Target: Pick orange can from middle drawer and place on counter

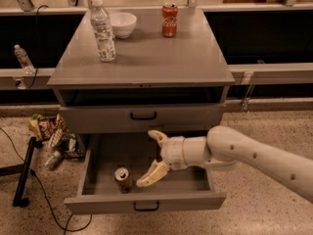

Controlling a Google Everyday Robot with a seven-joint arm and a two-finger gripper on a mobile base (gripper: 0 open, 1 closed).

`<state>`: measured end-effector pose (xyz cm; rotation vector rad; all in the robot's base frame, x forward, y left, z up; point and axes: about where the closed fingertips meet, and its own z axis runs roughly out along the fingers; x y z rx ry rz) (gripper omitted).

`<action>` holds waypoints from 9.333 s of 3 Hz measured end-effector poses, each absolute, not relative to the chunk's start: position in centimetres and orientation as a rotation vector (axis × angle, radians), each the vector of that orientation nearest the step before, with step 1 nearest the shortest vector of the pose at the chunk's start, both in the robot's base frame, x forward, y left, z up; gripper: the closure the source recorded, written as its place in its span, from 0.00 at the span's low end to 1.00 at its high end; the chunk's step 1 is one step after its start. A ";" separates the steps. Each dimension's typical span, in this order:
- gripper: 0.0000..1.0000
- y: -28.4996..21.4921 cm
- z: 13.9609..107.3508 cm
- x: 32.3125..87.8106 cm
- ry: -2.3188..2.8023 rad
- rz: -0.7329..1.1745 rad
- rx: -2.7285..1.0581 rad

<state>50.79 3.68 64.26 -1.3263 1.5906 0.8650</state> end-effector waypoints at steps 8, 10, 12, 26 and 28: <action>0.14 12.5 45.8 56.2 1.775 0.805 -1.268; 0.52 11.1 44.9 54.3 1.788 0.752 -1.251; 0.97 10.2 45.6 52.9 1.792 0.748 -1.222; 0.23 7.2 37.3 62.7 2.176 0.481 -0.698; 0.78 8.3 37.2 63.5 2.152 0.499 -0.736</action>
Offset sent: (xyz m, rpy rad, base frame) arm 0.0090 0.0223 -0.0469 0.0111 0.0395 0.0043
